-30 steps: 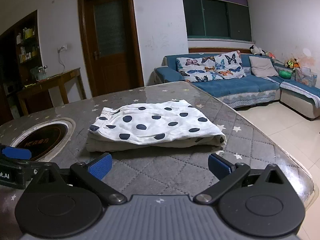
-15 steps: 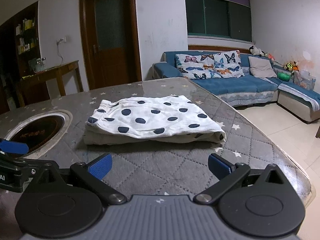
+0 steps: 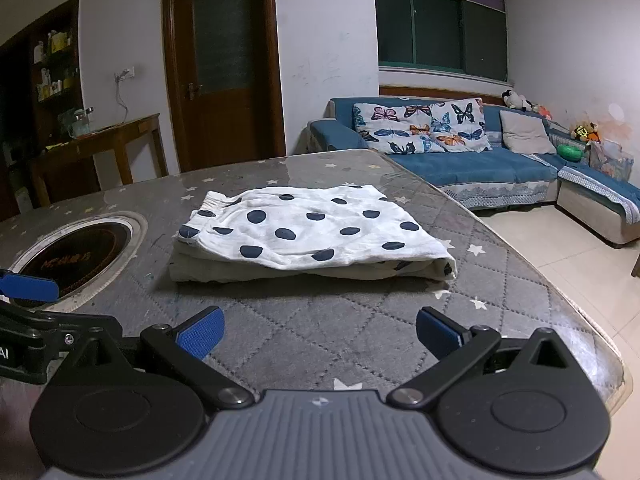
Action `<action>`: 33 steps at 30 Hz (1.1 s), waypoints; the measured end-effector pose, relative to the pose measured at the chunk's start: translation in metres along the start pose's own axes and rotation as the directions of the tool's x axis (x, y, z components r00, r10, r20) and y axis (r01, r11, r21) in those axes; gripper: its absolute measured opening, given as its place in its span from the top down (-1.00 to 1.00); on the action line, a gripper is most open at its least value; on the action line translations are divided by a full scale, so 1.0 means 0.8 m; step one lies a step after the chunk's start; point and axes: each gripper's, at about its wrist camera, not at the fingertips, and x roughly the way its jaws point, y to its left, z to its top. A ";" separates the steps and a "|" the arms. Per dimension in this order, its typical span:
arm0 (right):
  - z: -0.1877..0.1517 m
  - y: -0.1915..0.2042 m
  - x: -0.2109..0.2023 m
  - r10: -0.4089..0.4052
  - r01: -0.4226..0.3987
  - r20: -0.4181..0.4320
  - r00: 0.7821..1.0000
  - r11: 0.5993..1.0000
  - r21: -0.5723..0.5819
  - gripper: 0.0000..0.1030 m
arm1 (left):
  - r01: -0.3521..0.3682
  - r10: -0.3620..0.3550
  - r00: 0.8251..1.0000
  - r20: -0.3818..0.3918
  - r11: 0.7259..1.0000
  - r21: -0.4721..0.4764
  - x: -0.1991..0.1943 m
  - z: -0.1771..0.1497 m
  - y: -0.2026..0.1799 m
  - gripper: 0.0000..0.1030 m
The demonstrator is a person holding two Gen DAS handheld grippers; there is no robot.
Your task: Fold clothes
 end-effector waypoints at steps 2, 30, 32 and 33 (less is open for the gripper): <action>0.000 0.000 0.000 0.001 -0.001 0.001 1.000 1.000 0.001 -1.00 | 0.001 -0.001 1.000 0.001 1.000 0.001 0.000 0.000 -0.001 -1.00; -0.003 0.002 -0.002 0.006 -0.006 -0.001 1.000 1.000 0.004 -1.00 | 0.014 -0.014 1.000 -0.009 1.000 0.024 -0.002 -0.004 -0.013 -1.00; -0.003 0.002 -0.002 0.006 -0.006 -0.001 1.000 1.000 0.006 -1.00 | 0.015 -0.015 1.000 -0.008 1.000 0.025 -0.002 -0.004 -0.014 -1.00; -0.003 0.002 -0.002 0.006 -0.006 -0.002 1.000 1.000 0.007 -1.00 | 0.016 -0.016 1.000 -0.008 1.000 0.025 -0.002 -0.005 -0.015 -1.00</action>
